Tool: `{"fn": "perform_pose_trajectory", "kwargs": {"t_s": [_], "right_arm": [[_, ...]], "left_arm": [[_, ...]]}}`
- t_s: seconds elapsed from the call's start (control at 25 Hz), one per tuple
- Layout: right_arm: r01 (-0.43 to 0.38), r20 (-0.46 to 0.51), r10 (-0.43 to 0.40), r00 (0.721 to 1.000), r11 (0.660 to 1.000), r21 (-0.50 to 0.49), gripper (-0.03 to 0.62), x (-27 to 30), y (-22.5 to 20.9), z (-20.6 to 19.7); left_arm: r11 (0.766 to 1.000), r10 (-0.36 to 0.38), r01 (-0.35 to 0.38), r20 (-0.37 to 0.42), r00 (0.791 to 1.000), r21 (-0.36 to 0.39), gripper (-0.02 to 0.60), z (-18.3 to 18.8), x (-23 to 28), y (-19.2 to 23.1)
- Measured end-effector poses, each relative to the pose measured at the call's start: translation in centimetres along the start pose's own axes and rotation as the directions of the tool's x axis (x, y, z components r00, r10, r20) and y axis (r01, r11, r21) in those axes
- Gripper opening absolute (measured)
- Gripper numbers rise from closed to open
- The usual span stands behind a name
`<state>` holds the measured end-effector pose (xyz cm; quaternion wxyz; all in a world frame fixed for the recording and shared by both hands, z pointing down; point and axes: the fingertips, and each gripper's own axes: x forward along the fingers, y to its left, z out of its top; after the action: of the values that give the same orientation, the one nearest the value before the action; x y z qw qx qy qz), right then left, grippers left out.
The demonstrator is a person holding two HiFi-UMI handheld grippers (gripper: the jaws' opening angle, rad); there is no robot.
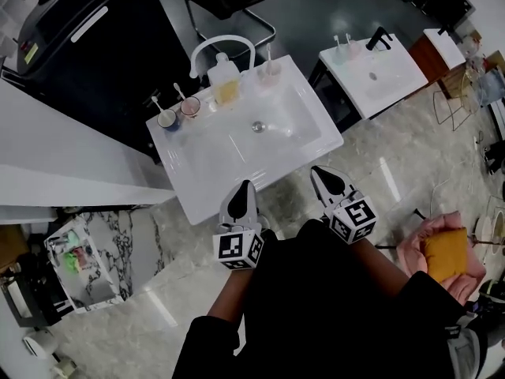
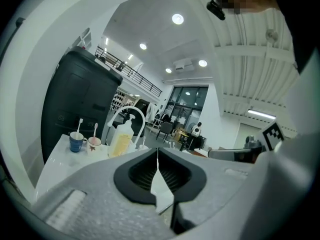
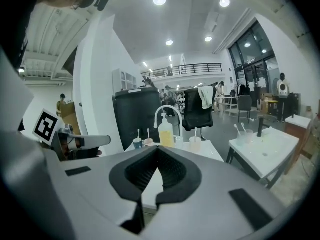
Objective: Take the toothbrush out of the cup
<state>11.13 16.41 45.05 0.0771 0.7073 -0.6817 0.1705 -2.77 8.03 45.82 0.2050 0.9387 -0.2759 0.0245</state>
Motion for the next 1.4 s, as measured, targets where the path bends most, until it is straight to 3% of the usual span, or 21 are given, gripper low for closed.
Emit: {"fn": "perform_pose_trajectory", "kwargs": {"t_s": [0.36,0.56,0.72,1.0,1.24,1.4], "right_arm": [[-0.047,-0.032,0.046,0.998,0.998,-0.035,0.0,3.4,-1.5,0.2],[-0.165,-0.069,0.16,0.985,0.984,-0.068,0.0,6.3,-2.6,0.1],[-0.171,-0.056,0.168,0.984,0.983,-0.059,0.0,10.4,-6.8,1.1],[-0.179,-0.065,0.178,0.982,0.984,-0.003,0.0,16.2,-14.8,2.3],[-0.257,-0.13,0.255,0.958,0.966,0.004,0.0,21.2,-18.9,1.6],[-0.278,-0.152,0.279,0.948,0.96,0.027,0.002,25.3,-21.9,1.4]], "left_arm": [[0.995,0.085,-0.084,0.008,0.996,-0.046,0.021,-0.3,0.4,2.8],[0.991,0.115,-0.115,0.005,0.993,-0.061,0.022,0.1,3.0,2.8],[0.985,0.168,-0.168,0.005,0.986,-0.044,0.022,0.9,7.2,3.2],[0.978,0.196,-0.196,-0.016,0.981,-0.071,0.023,1.9,15.0,2.9],[0.96,0.267,-0.27,-0.043,0.963,-0.077,0.023,1.7,19.3,3.1],[0.945,0.315,-0.315,-0.021,0.949,-0.091,0.023,2.0,20.9,3.2]]}}
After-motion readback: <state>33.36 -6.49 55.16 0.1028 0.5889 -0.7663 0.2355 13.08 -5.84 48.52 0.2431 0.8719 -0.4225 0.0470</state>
